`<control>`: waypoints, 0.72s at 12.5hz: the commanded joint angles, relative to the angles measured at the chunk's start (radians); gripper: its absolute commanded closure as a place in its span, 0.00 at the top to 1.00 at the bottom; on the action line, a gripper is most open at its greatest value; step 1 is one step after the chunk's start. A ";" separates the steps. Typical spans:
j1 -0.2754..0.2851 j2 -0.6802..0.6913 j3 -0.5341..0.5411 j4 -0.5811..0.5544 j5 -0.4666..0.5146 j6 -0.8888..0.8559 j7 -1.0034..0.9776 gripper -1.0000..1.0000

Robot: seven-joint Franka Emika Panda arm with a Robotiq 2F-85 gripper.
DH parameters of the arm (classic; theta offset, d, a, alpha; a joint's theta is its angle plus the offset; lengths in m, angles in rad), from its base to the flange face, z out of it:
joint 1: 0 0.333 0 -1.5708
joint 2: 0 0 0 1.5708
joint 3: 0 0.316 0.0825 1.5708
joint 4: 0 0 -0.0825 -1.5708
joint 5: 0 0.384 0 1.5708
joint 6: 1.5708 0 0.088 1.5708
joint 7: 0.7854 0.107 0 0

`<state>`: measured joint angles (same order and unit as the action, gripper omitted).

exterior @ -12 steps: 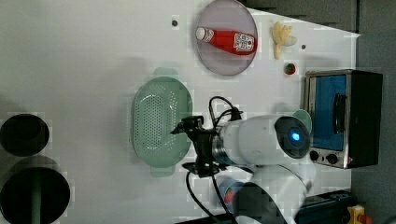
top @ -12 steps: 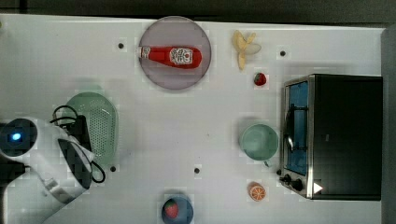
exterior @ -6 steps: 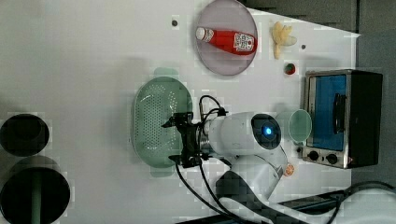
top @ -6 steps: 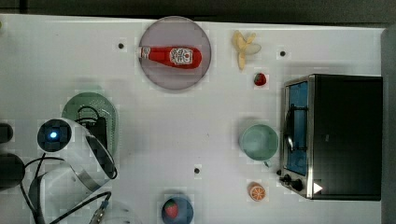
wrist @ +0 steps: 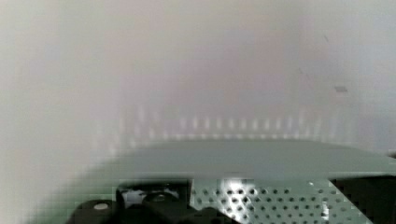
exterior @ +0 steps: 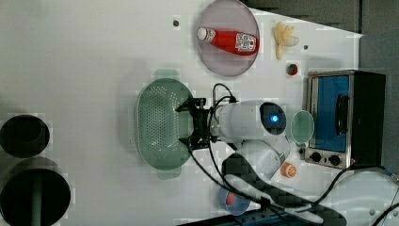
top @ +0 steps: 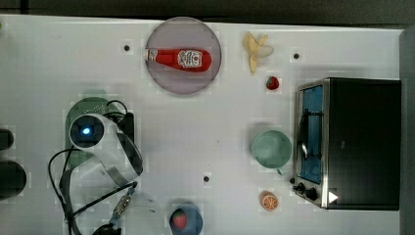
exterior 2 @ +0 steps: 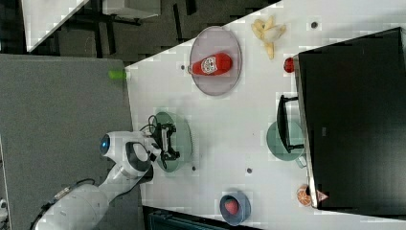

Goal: Drag strainer left to right.

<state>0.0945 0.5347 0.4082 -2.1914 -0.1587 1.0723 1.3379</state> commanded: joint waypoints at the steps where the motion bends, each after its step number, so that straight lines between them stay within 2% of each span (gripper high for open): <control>1: 0.021 -0.027 -0.020 -0.012 0.000 0.003 0.029 1.00; 9: -0.003 -0.116 -0.137 -0.125 -0.002 0.006 -0.056 1.00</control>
<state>0.1305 0.4661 0.2771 -2.3086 -0.1658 1.0781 1.3301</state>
